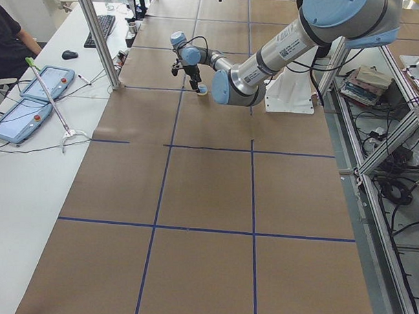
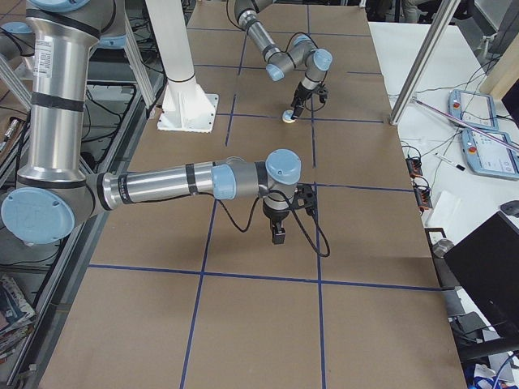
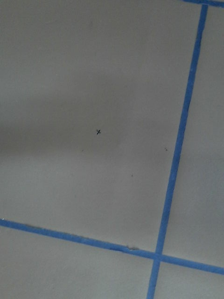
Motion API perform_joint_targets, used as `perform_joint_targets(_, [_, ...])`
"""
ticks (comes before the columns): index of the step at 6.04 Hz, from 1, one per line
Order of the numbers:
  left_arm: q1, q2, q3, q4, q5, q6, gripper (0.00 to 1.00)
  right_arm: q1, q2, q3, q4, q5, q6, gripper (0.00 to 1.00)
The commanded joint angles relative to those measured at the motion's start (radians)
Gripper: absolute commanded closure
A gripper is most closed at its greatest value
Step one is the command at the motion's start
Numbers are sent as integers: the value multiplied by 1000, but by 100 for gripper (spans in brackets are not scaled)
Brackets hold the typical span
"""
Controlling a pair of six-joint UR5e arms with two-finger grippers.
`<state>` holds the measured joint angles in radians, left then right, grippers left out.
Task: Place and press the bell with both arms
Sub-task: 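Lower the bell onto the tape crossing and open the left gripper, then withdraw the left arm while the right arm moves toward the bell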
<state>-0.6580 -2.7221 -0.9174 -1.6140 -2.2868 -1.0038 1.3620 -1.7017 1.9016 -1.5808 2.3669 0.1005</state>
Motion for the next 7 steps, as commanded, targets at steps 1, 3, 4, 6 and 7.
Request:
perform_joint_targets(1, [-57, 92, -196, 26, -3, -7, 0, -113, 71, 11, 141, -5, 309, 0])
perform_joint_targets(3, [-132, 369, -569, 39, -5, -2, 0, -237, 196, 13, 173, -11, 547, 0])
perform_joint_targets(4, [-173, 452, -662, 36, -6, 11, 0, -304, 276, 11, 173, -26, 667, 0])
perform_joint_targets(6, [-251, 644, -853, 37, -5, 161, 0, -471, 428, 11, 171, -142, 882, 0])
perform_joint_targets(7, [-288, 736, -923, 37, -6, 227, 0, -582, 501, 4, 160, -229, 988, 0])
